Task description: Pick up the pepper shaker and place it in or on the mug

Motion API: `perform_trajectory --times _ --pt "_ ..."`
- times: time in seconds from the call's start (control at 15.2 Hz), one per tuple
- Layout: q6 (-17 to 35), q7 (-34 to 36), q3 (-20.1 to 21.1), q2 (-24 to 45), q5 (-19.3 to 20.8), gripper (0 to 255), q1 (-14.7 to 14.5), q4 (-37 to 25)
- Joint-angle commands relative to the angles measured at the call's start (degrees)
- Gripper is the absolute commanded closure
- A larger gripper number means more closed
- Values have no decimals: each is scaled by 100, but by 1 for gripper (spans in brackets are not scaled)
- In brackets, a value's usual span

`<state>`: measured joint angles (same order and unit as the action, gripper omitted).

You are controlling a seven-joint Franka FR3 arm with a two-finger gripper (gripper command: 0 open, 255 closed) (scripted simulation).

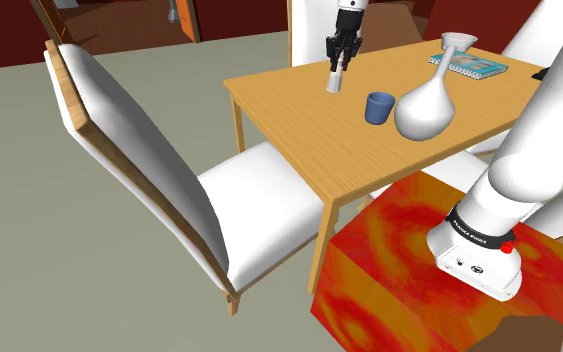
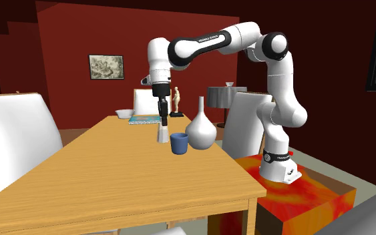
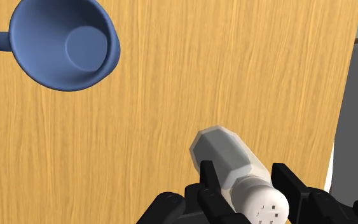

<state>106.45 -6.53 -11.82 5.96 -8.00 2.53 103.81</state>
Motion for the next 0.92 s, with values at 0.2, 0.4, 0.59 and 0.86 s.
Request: perform_trajectory --times 0.2,0.4,0.59,0.86 --pt "-369 56 -1 -44 23 255 -1 -328" --pt "-594 82 -4 -58 32 255 2 -540" --pt "-725 -5 -55 -172 61 255 58 -550" --pt "-805 -410 -265 -569 174 255 280 -196"
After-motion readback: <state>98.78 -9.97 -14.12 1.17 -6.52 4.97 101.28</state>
